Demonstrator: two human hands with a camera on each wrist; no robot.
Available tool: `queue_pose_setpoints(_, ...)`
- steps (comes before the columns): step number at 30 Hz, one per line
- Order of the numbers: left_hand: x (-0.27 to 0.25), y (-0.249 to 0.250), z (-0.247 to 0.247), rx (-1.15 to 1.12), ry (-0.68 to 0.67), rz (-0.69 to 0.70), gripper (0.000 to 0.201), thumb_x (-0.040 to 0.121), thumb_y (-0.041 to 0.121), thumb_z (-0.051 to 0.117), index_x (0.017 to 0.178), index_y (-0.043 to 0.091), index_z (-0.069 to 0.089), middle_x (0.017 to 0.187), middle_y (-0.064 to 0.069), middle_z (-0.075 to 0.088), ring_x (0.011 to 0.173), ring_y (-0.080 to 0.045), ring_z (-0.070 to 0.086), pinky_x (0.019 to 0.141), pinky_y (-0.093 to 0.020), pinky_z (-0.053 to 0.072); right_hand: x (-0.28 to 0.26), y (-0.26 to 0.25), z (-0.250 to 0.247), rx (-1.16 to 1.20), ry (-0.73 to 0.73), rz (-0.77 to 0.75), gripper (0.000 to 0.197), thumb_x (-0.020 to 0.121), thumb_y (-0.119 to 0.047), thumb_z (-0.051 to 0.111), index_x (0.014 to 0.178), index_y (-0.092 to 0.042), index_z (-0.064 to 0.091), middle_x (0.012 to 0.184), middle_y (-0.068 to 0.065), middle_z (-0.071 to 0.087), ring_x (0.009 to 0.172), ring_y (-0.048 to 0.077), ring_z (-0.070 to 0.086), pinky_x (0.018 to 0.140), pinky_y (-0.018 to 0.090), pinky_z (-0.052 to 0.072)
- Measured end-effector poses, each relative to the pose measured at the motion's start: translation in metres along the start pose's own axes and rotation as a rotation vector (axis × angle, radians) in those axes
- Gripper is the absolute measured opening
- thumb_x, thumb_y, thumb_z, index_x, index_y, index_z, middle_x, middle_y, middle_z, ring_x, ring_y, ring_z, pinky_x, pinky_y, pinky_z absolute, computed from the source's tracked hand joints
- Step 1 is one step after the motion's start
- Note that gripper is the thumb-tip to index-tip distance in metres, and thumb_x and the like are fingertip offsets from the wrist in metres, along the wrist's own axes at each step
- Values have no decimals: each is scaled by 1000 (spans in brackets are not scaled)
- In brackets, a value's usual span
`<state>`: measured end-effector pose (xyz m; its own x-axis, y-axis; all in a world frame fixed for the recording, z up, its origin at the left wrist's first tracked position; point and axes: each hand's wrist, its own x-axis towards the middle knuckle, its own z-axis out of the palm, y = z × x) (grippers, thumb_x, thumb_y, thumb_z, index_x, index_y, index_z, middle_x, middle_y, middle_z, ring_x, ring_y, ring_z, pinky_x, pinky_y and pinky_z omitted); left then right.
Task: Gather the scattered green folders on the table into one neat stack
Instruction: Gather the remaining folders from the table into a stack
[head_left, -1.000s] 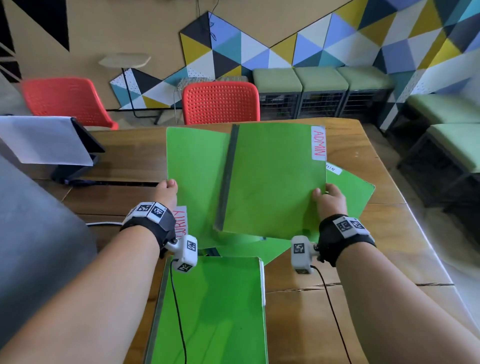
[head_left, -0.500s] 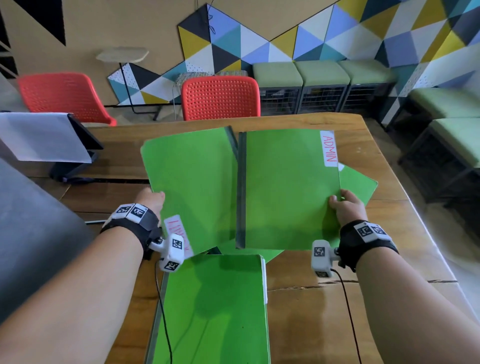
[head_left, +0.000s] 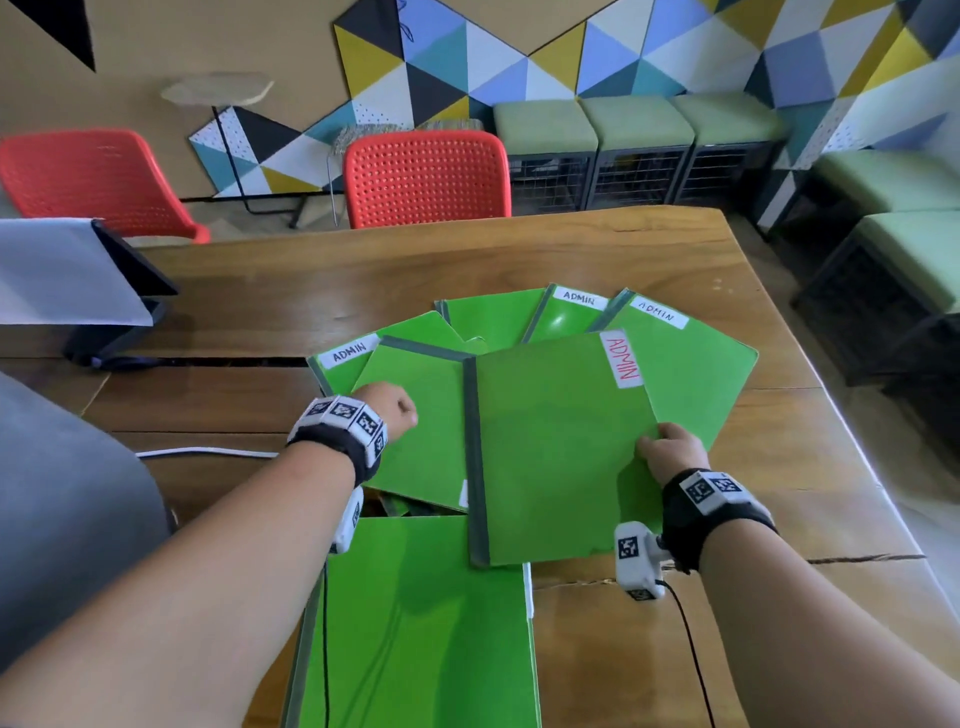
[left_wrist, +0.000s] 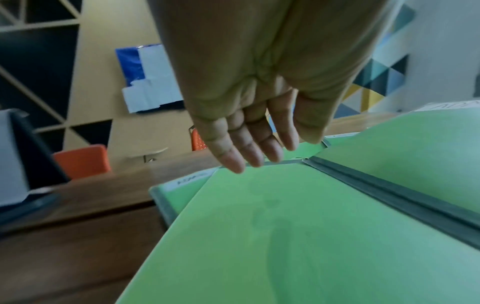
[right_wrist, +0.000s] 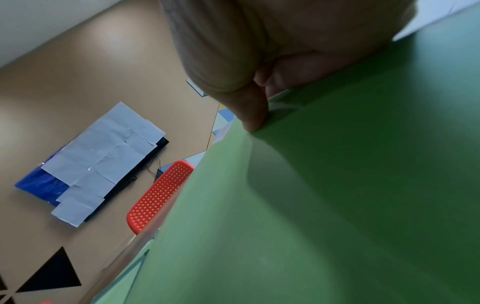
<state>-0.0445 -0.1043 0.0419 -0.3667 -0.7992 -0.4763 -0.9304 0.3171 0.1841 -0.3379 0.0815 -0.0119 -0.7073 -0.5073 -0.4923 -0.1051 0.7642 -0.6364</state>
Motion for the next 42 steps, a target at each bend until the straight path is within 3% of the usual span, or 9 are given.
queue_pose_setpoints(4, 59, 24, -1, 129, 104, 92, 50, 93, 26, 57, 140, 17, 47, 144, -6, 49, 127, -26, 52, 105, -39, 45, 16, 16, 6, -93, -32, 59, 33, 91, -8, 52, 123, -2, 57, 102, 11, 61, 96, 28, 62, 86, 42, 54)
queue_pose_setpoints(12, 149, 49, 25, 400, -65, 96, 99, 80, 39, 71, 155, 21, 9, 162, 1, 8, 150, -29, 5, 115, -59, 12, 53, 30, 5, -2, 3, 96, 47, 92, -6, 50, 139, -13, 46, 112, 10, 62, 71, 18, 60, 68, 32, 57)
queue_pose_setpoints(16, 165, 38, 27, 452, -56, 89, 108, 66, 57, 75, 151, 30, 15, 156, -5, 23, 146, -32, 19, 111, -66, 19, 61, 32, 9, 47, -13, 129, 45, 93, -4, 50, 137, -13, 47, 104, 8, 62, 67, 17, 60, 57, 27, 55)
queue_pose_setpoints(22, 153, 14, 12, 352, 140, 52, 34, 76, 51, 68, 102, 30, 60, 128, -6, 44, 128, -34, 42, 114, -61, 16, 59, 29, 2, 155, -19, 153, 44, 95, -7, 51, 139, -13, 44, 110, 9, 57, 77, 17, 58, 65, 31, 52)
queue_pose_setpoints(27, 143, -12, 19, 436, -64, 37, 123, 61, 58, 78, 152, 32, -1, 162, -4, -12, 149, -37, 1, 113, -67, 11, 45, 28, -6, 142, -4, 150, 45, 96, -8, 51, 140, -12, 44, 123, 14, 56, 84, 19, 57, 63, 28, 48)
queue_pose_setpoints(31, 134, -12, 24, 498, -130, 100, 135, 58, 60, 79, 151, 32, -16, 163, -4, -6, 149, -36, -1, 115, -62, 13, 32, 28, 4, 103, -3, 127, 44, 95, -7, 52, 139, -11, 44, 112, 8, 55, 73, 13, 55, 56, 24, 45)
queue_pose_setpoints(36, 131, -9, 15, 542, -20, 101, 108, 60, 73, 67, 148, 35, 19, 147, -8, 34, 138, -33, 34, 107, -65, 20, 25, 23, 22, 113, 2, 126, 45, 95, -9, 53, 139, -10, 43, 113, 9, 56, 69, 13, 55, 53, 24, 44)
queue_pose_setpoints(40, 131, -5, 4, 379, 158, 98, 39, 89, 51, 50, 122, 29, 51, 123, -6, 56, 119, -31, 51, 110, -57, 26, 20, 16, 29, 168, -40, 130, 47, 96, -11, 53, 141, -11, 40, 122, 12, 55, 77, 17, 57, 71, 34, 55)
queue_pose_setpoints(42, 128, -4, -11, 259, 255, 113, 20, 96, 39, 41, 98, 26, 57, 98, -2, 65, 92, -26, 61, 95, -43, 42, 17, 11, 29, 250, -64, 130, 47, 96, -13, 54, 141, -13, 40, 112, 10, 56, 84, 22, 59, 84, 43, 56)
